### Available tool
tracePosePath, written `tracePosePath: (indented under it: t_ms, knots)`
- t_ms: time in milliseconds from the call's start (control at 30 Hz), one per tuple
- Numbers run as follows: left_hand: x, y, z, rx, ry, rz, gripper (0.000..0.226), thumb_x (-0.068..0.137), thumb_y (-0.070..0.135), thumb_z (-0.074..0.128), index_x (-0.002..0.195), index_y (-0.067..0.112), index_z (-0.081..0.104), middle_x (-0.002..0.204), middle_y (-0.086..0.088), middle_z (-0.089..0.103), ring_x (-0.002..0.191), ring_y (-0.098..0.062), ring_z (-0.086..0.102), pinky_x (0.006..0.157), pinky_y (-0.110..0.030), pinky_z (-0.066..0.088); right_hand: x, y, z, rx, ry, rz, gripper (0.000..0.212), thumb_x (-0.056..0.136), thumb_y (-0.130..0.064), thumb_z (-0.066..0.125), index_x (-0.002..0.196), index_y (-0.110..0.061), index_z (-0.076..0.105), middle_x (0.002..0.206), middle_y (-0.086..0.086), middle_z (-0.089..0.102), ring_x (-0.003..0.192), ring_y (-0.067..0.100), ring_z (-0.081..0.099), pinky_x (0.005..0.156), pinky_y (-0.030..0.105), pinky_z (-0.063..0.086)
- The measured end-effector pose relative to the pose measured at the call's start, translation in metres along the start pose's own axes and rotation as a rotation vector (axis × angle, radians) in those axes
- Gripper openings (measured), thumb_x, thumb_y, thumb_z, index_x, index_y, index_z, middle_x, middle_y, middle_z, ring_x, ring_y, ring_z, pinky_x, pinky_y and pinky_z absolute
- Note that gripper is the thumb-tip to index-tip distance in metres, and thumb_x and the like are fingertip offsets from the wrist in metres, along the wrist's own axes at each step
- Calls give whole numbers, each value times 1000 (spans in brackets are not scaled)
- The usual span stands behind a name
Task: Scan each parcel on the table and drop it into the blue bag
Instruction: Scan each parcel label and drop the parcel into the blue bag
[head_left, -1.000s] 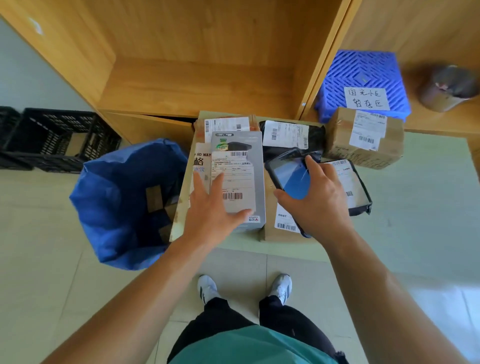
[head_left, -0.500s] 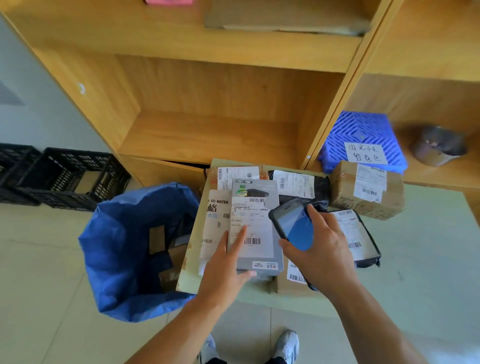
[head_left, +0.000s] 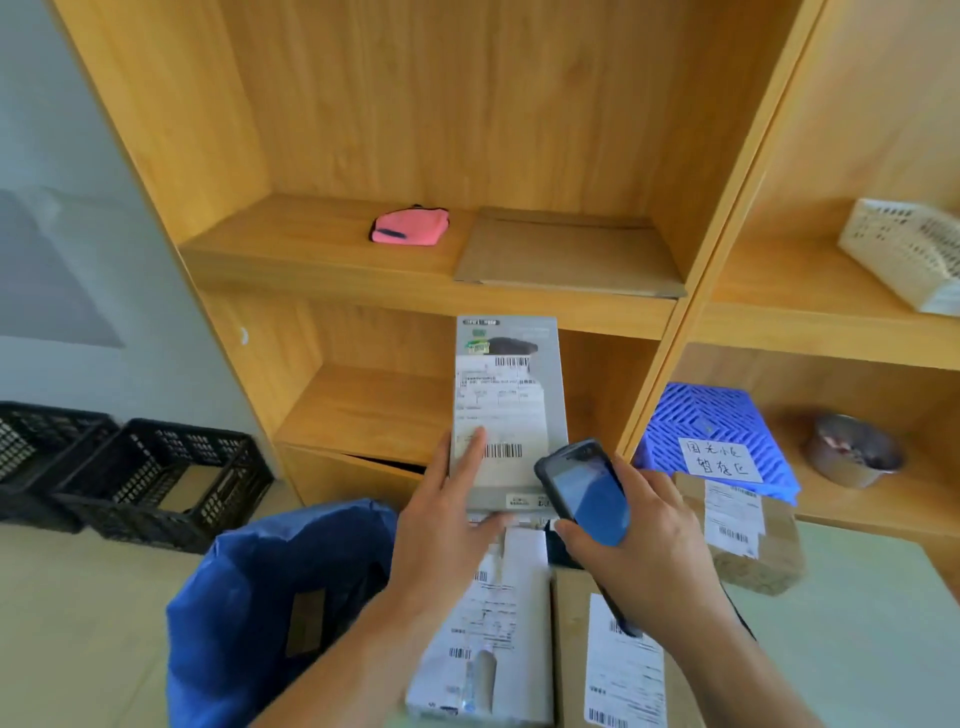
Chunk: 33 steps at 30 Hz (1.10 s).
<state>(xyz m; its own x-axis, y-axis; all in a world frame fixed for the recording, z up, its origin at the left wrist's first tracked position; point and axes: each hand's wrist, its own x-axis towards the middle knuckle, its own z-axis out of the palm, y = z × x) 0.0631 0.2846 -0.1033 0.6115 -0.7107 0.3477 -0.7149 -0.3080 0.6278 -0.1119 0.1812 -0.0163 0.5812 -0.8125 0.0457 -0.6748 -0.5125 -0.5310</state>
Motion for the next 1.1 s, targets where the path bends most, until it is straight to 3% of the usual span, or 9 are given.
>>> tracePosePath:
  t_ms: [167,300,433,833,1100]
  knots:
    - [39,8,-40,27,162,90,103,82,30,84,162,40,19,159,3,36,133,-14,48,100,-26,48,4,-31,-21,6,65,-93,97,73,-68,65,153,-25,30,130,-8,46,115,12,45,84,25,40]
    - [54,6,-60,68,232,124,104,80,28,86,162,38,22,164,-2,31,138,-20,48,101,-36,52,5,-50,-31,6,88,-157,99,71,-72,61,152,-26,30,128,-10,44,102,4,38,79,22,43]
    - [60,1,-71,135,272,146,105,80,23,87,161,38,22,169,-5,22,145,-27,40,97,-45,56,-1,-66,-31,-23,43,-208,97,73,-69,65,152,-27,28,130,-12,42,103,3,38,73,17,37]
    - [50,-17,-85,216,322,140,104,79,19,87,162,32,25,170,-9,21,148,-33,35,97,-47,55,-5,-79,-14,-64,-40,-207,95,74,-69,66,152,-29,28,134,-11,42,99,2,36,62,15,31]
    - [35,-41,-91,183,341,75,106,81,18,85,164,24,20,168,-11,25,147,-33,36,105,-46,50,-7,-89,10,-71,-94,-258,84,69,-70,66,140,-35,41,117,-17,44,96,6,48,71,18,47]
